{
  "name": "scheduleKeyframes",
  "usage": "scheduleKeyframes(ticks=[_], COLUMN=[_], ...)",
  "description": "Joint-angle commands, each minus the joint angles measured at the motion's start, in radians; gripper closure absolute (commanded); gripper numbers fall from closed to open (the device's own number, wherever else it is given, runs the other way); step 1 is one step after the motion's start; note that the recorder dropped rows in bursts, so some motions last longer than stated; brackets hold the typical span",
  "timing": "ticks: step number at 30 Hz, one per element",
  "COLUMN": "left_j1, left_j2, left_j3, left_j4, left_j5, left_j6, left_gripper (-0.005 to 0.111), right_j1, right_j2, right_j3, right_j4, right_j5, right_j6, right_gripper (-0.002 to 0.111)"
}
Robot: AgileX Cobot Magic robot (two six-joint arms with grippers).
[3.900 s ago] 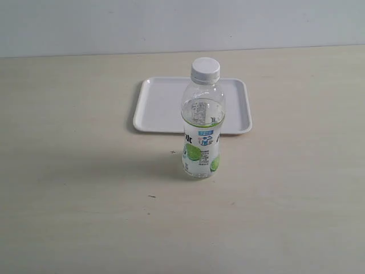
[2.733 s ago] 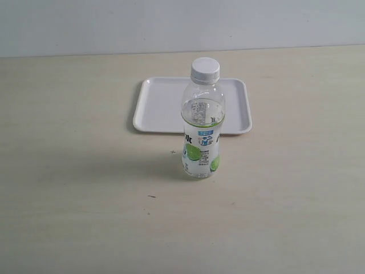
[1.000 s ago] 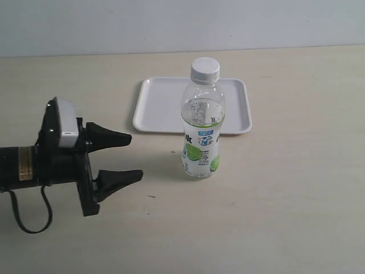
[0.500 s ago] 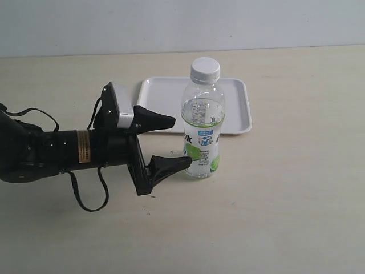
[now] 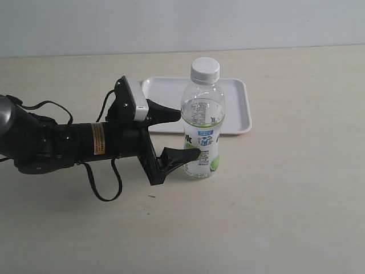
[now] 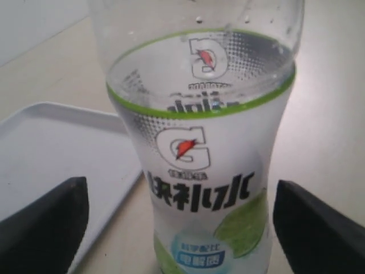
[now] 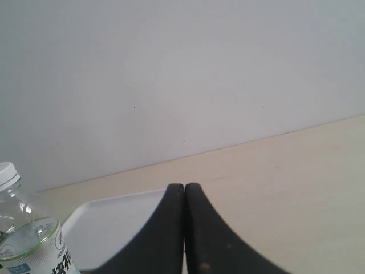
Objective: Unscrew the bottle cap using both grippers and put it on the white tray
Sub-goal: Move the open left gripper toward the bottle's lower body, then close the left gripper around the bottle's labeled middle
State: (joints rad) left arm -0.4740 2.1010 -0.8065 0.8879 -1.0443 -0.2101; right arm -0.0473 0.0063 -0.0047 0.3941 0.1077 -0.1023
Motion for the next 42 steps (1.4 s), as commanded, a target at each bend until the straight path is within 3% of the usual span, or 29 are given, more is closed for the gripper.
scheduleKeyframes(ticks=[1,10,22,36,40,42], left_j1=[-0.004,-0.004,-0.039,-0.086,-0.086,-0.086], left_j2=[0.06,0.111,0.148,0.214,0.214,0.214], left_j3=[-0.044,-0.069,-0.079,-0.165,-0.165,-0.166], left_j4=[-0.009,0.0,0.035,0.037,0.035,0.035], left_j5=[-0.006,-0.132,-0.109,-0.087,-0.087,-0.087], left_j6=[-0.007,-0.007,0.07,0.046,0.025,0.023], left_gripper=[0.023,0.023,0.023,0.024,0.045,0.067], right_j1=[-0.006,-0.006,-0.006,-0.006,-0.006,-0.006], right_j2=[-0.006,-0.006,-0.006,-0.006,-0.006,-0.006], right_j3=[0.005,0.005,0.005,0.005,0.005,0.005], right_j4=[0.0,0.0,0.0,0.0,0.0,0.0], right_j5=[-0.005,-0.005,0.003,0.003,0.003,0.003], right_j6=[-0.001,-0.001,-0.001,-0.001,-0.001,-0.001], right_gripper=[0.108,0.108,0.108,0.108,0.108,0.108])
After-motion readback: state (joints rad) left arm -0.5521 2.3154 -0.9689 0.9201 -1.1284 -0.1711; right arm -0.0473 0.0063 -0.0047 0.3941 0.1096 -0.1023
